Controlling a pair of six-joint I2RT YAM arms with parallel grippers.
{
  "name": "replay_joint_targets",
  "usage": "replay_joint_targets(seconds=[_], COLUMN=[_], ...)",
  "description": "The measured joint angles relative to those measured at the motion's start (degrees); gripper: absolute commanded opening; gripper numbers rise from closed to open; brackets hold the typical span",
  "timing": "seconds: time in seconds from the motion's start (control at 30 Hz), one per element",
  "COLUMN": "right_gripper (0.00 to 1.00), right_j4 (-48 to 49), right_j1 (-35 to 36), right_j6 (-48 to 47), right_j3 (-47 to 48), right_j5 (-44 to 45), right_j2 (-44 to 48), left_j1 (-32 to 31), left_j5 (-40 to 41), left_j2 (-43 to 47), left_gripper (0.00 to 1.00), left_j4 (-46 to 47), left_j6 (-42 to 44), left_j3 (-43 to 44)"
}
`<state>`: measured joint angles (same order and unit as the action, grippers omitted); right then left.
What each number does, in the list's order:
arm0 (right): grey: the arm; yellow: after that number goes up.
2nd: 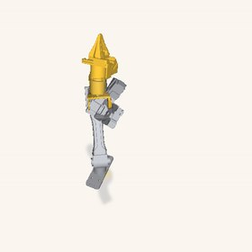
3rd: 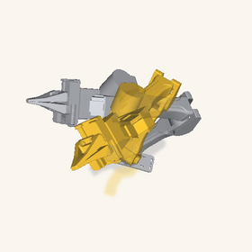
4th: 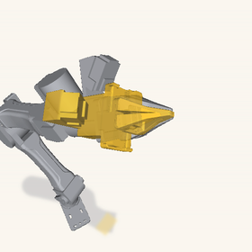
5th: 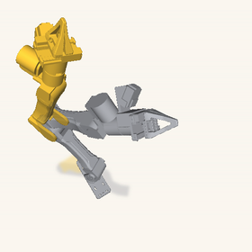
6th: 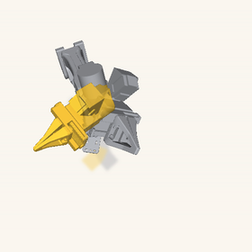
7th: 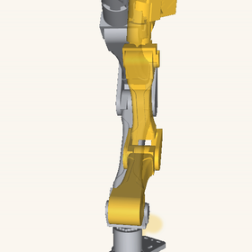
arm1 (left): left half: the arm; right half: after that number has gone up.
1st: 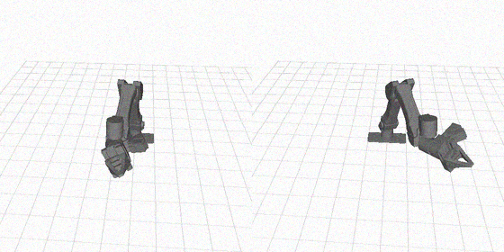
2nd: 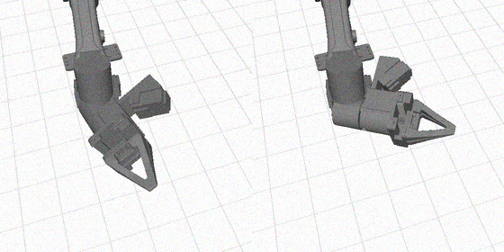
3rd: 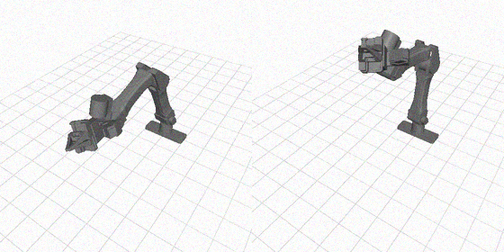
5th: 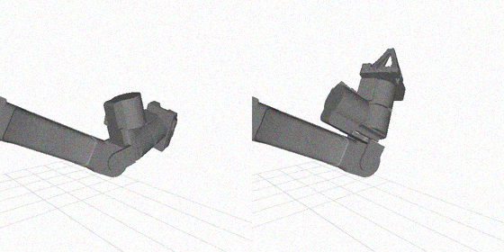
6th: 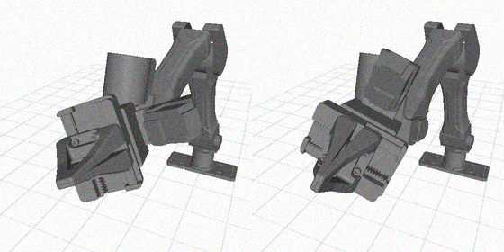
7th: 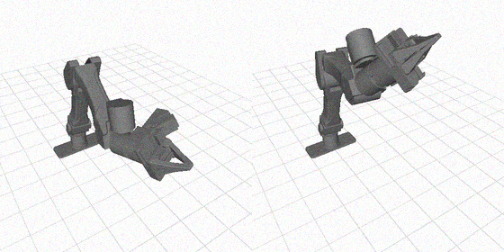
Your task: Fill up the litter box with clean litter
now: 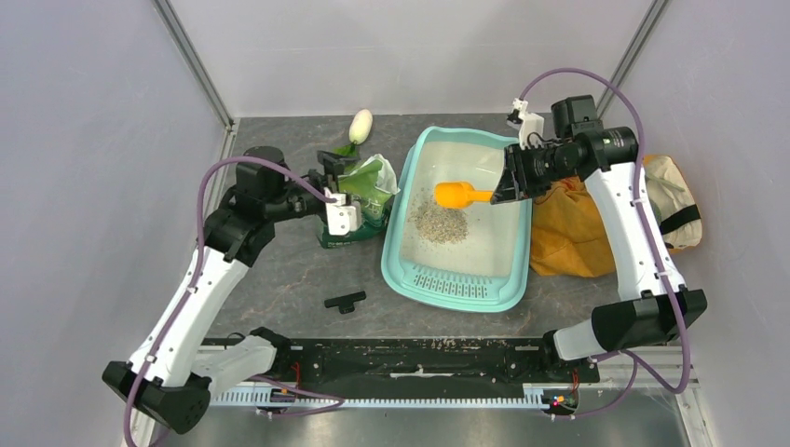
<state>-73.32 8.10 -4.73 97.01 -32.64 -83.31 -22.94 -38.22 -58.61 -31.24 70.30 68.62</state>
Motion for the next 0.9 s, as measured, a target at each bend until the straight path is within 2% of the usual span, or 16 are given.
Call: replay_joint_targets(seconds=[0.2,0.43,0.53,0.77,0.9], right_gripper=[0.0,0.0,0.0,0.0,0.0], right_j4=[-1.25,-1.84,-2.29,-2.43,-2.25], right_j1=[0.0,0.0,-0.37,-0.46,-0.17], right_j6=[0.44,1.29,1.31,2.05,2.95], right_j3=[3.65,3.67,3.63,0.74,-1.01], right_j5=[-5.62,-13.16,-13.03,-14.47,-16.9], right_j2=[2.32,6.08,6.78,7.1,7.39], left_j1=[-13.25,-24.55,-27.21,-30.27,-30.45], left_j5=[-0.7,0.28,2.23,7.45,9.29], left_j2=[-8.94,-21.79,-24.83,-24.46,-24.13], left_gripper=[0.74,0.65,0.61,0.57,0.53], left_j4=[0.2,2.99,5.09,15.78,16.9], left_j6=[-2.56,-4.52,-5.38,-8.72,-9.25], left_j3=[11.23,13.42,13.4,10.36,8.07])
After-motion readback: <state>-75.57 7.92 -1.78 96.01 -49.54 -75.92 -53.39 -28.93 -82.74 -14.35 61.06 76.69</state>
